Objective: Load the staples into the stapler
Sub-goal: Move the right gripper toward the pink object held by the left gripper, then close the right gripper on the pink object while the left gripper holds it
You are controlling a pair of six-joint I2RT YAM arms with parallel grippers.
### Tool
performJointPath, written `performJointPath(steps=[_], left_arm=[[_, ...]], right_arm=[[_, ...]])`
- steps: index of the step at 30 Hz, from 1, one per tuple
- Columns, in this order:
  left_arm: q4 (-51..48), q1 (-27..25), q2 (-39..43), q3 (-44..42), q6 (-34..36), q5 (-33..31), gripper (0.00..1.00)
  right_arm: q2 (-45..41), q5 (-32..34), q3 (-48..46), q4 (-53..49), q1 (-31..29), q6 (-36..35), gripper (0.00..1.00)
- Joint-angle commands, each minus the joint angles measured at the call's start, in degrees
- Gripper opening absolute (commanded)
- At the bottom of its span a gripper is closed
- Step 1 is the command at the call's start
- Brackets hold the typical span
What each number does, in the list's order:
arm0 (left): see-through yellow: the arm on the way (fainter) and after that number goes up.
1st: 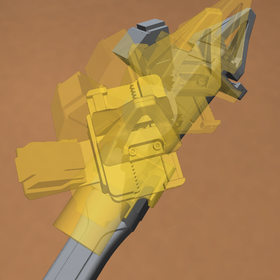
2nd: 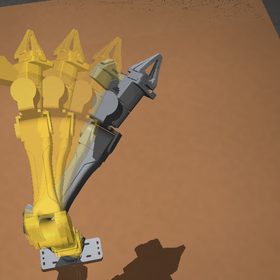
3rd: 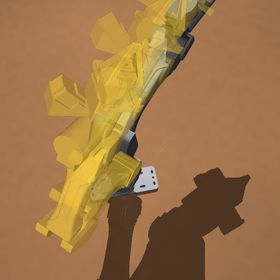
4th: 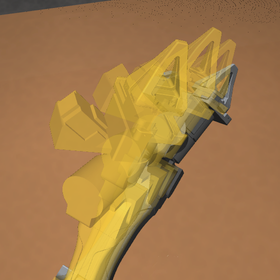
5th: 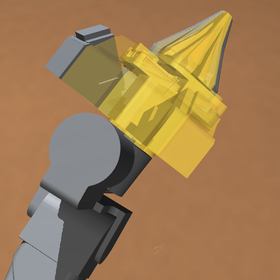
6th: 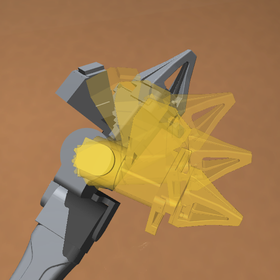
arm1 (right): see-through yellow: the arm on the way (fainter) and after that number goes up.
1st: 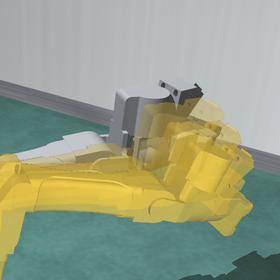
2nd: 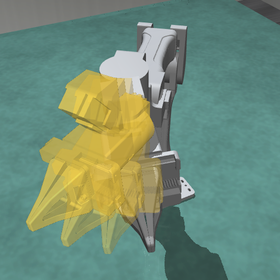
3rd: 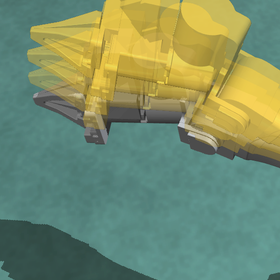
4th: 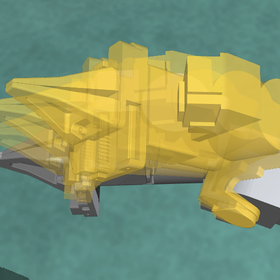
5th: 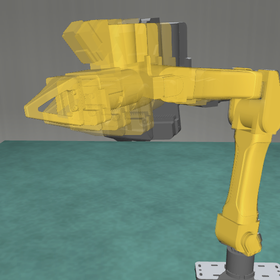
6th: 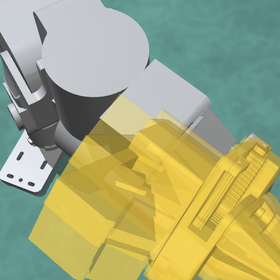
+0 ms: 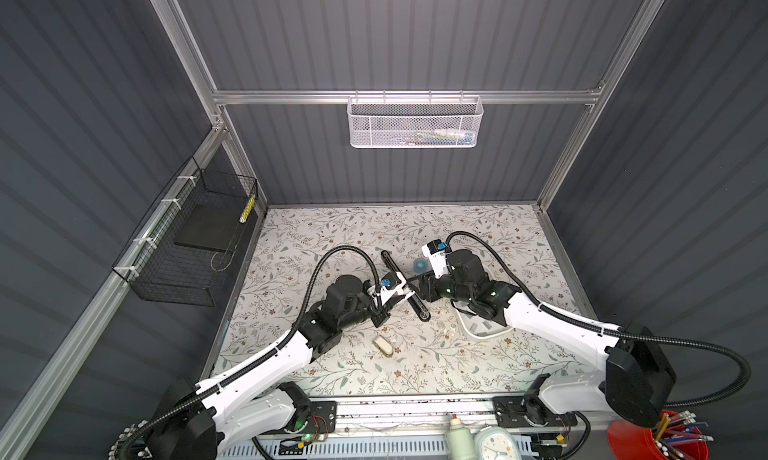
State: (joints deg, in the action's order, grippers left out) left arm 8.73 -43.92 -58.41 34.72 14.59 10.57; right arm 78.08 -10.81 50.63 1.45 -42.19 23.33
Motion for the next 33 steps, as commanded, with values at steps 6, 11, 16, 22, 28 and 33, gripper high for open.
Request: performJointPath(steps=[6, 11, 16, 22, 28, 33], left_arm=[[8.36, 3.03, 3.77, -1.91, -5.96, 1.77, 0.00], [9.84, 3.23, 7.39, -3.66, -6.23, 1.28, 0.00], [10.38, 3.32, 8.49, -4.49, -5.98, -0.35, 0.00], [10.72, 3.32, 9.95, -5.21, -5.69, -1.51, 0.00], [9.84, 3.32, 10.57, -5.19, -5.40, -2.83, 0.00], [8.79, 3.35, 11.91, -5.53, -3.62, -3.65, 0.00]], right_arm=[[3.34, 0.17, 2.67, -3.66, -1.38, -1.58, 0.50], [5.00, 1.42, 3.95, -4.79, -2.67, -2.47, 0.50], [7.71, -0.27, 5.80, -5.65, -3.44, -2.68, 0.49], [9.36, -2.70, 6.76, -4.76, -5.44, -2.24, 0.50], [9.35, -2.84, 6.06, -2.85, -4.86, -1.14, 0.50], [6.83, 0.44, 3.70, -1.78, -2.34, 0.24, 0.49]])
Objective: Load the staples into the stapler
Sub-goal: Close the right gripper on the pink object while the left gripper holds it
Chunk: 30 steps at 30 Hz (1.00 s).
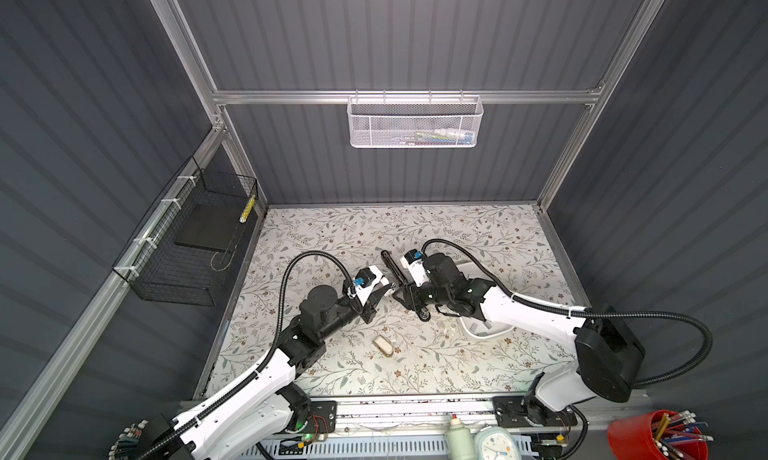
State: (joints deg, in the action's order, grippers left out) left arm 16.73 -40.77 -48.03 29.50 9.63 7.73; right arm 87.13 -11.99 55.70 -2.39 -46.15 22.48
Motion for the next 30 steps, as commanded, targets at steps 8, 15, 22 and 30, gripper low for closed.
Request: performJointPath(steps=[8, 15, 22, 30], left_arm=[[-4.67, 0.17, 0.64, 2.75, 3.11, 1.08, 0.00], [-6.38, 0.10, -0.56, 4.16, 4.57, 2.70, 0.00], [-7.07, 0.08, -0.89, 4.99, 6.86, 10.21, 0.00], [-6.22, 0.08, -0.64, 4.93, 8.62, 18.62, 0.00]], right_arm=[[-9.85, -1.21, -8.88, 7.97, 9.36, 0.99, 0.63], [-25.79, -3.95, -29.47, 38.41, 9.65, -8.15, 0.68], [-38.16, -6.69, -40.29, 48.53, 9.15, -20.97, 0.70], [-38.46, -14.28, -34.21, 35.80, 6.89, -25.79, 0.68]])
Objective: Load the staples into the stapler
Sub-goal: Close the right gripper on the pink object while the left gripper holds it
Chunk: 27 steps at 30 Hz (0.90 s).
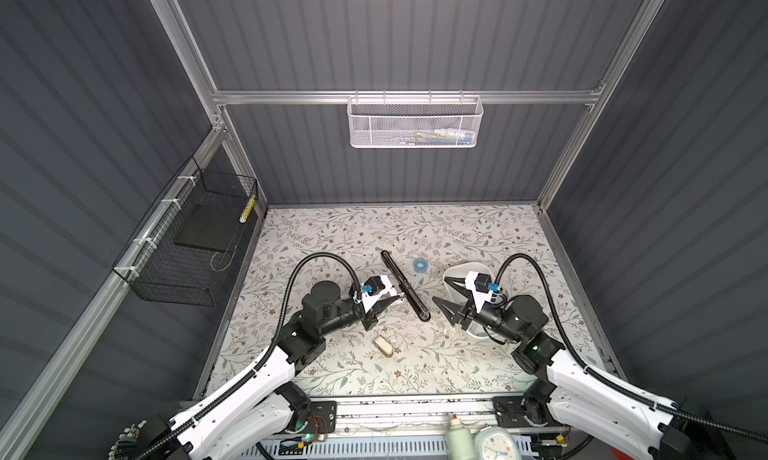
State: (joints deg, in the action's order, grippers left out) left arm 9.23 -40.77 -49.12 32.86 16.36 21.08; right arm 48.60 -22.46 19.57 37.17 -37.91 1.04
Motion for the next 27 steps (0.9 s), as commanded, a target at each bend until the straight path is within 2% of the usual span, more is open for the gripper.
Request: performJointPath(steps=[1, 10, 14, 24, 27], left_arm=[[1.60, 0.08, 0.53, 1.37, 2.30, 6.68, 0.00], [3.66, 0.08, 0.43, 0.54, 3.89, 14.22, 0.00], [3.69, 0.09, 0.00, 0.75, 4.46, 16.33, 0.00], [3.60, 0.08, -2.59, 2.31, 5.28, 24.79, 0.00], [3.18, 0.06, -3.37, 2.81, 5.35, 25.33, 0.00]], right_arm=[[0.22, -3.69, 2.65, -5.34, -2.04, -5.67, 0.68], [6.35, -9.23, 10.83, -19.27, -5.83, -11.92, 0.65], [7.96, -11.15, 11.99, -20.71, -6.59, -12.90, 0.65], [9.56, -10.83, 13.30, -23.16, -7.84, -14.63, 0.67], [10.17, -12.37, 13.55, -23.19, -8.44, -15.22, 0.68]])
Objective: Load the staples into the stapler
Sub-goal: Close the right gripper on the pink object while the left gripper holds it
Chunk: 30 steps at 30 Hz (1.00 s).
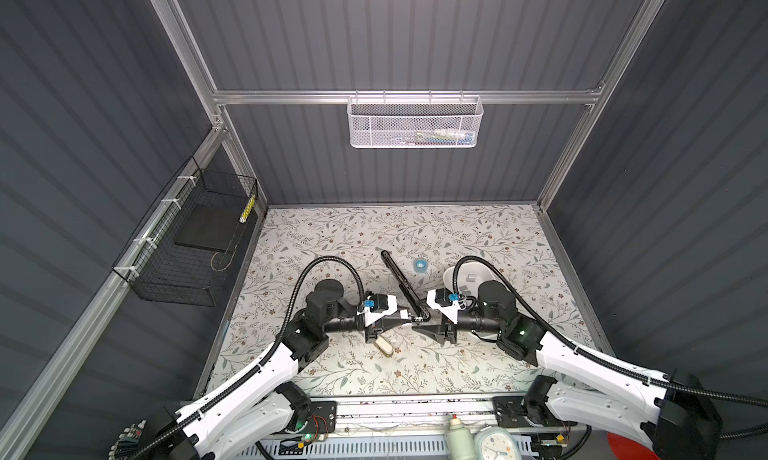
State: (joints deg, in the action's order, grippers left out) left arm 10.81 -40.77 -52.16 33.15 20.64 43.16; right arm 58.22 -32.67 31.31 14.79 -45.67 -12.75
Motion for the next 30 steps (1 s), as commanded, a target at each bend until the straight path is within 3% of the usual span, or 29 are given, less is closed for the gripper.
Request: performJointPath(steps=[1, 11, 24, 27, 30], left_arm=[[1.41, 0.05, -0.39, 2.58, 1.22, 3.20, 0.00], [2.33, -0.01, -0.42, 2.33, 1.66, 6.08, 0.00], [2.11, 0.04, -0.21, 2.29, 1.87, 6.13, 0.00], [4.05, 0.00, 0.23, 1.38, -0.09, 3.66, 0.15], [9.53, 0.00, 2.22, -1.67, -6.50, -6.73, 0.36]], right_arm=[[0.98, -2.33, 1.99, -0.81, -0.97, -1.64, 0.68], [2.73, -3.12, 3.03, -2.04, -1.71, -2.01, 0.65], [4.12, -5.81, 3.95, -1.89, -1.70, -1.61, 0.33], [3.77, -5.11, 3.77, -1.11, -1.70, -1.29, 0.26], [3.27, -1.20, 2.66, 1.35, -1.70, 0.78, 0.20]])
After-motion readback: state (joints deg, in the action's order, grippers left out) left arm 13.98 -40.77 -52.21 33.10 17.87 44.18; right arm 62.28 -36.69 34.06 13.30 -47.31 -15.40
